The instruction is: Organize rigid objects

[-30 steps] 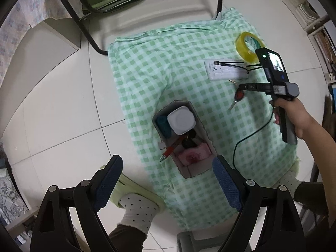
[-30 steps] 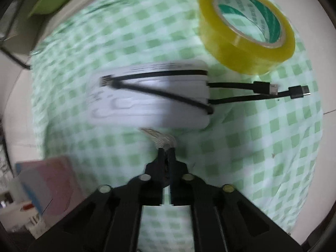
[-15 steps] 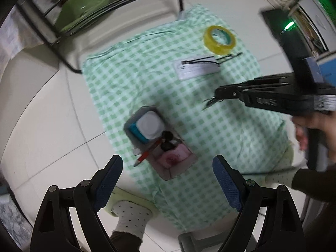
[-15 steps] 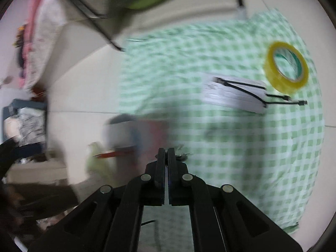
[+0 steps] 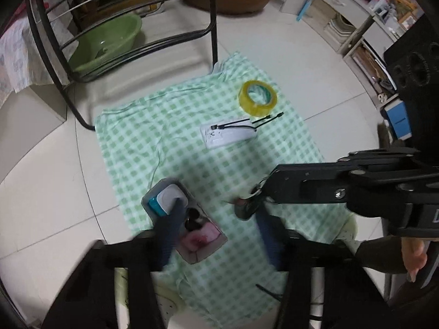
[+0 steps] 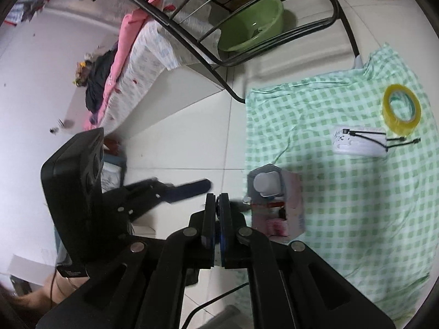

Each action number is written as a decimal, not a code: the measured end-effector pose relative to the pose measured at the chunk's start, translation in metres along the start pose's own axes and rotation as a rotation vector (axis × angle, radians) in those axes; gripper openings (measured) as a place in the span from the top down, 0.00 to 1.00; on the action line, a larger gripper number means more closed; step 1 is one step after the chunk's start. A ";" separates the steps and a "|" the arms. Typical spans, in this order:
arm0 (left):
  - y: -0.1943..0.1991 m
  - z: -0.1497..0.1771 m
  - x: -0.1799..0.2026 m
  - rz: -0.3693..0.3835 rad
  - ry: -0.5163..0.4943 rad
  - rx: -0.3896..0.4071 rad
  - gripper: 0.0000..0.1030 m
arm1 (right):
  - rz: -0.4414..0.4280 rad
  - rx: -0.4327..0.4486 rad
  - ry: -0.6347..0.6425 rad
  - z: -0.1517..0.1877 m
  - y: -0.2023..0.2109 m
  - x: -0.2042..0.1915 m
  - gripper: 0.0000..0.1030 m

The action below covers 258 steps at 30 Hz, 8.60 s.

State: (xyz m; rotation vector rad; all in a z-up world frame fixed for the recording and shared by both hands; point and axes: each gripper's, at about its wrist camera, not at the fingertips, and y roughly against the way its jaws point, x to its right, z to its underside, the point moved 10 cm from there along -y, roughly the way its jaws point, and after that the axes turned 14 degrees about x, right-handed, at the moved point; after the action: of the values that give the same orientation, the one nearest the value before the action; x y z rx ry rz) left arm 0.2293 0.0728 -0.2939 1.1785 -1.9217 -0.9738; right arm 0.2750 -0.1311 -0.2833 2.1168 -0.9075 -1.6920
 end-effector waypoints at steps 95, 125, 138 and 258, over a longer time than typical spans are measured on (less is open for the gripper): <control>-0.084 0.035 -0.038 -0.171 0.134 -0.352 0.32 | 0.518 -0.341 0.250 0.115 -0.021 0.115 0.01; -0.059 0.042 -0.055 -0.208 0.089 -0.338 0.00 | 0.723 -0.454 1.105 -0.017 -0.132 0.262 0.01; -0.061 0.025 -0.045 -0.219 0.051 -0.323 0.00 | 0.572 -0.589 1.051 -0.014 -0.234 0.264 0.04; 0.017 0.081 -0.155 -0.048 0.795 -0.126 0.26 | 0.226 -0.410 1.012 0.263 -0.187 0.020 0.20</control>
State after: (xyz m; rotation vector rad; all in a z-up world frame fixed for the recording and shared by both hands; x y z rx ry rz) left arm 0.2114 0.2398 -0.3439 1.2840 -1.1854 -0.5116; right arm 0.0829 0.0408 -0.4784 2.0590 -0.3991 -0.4669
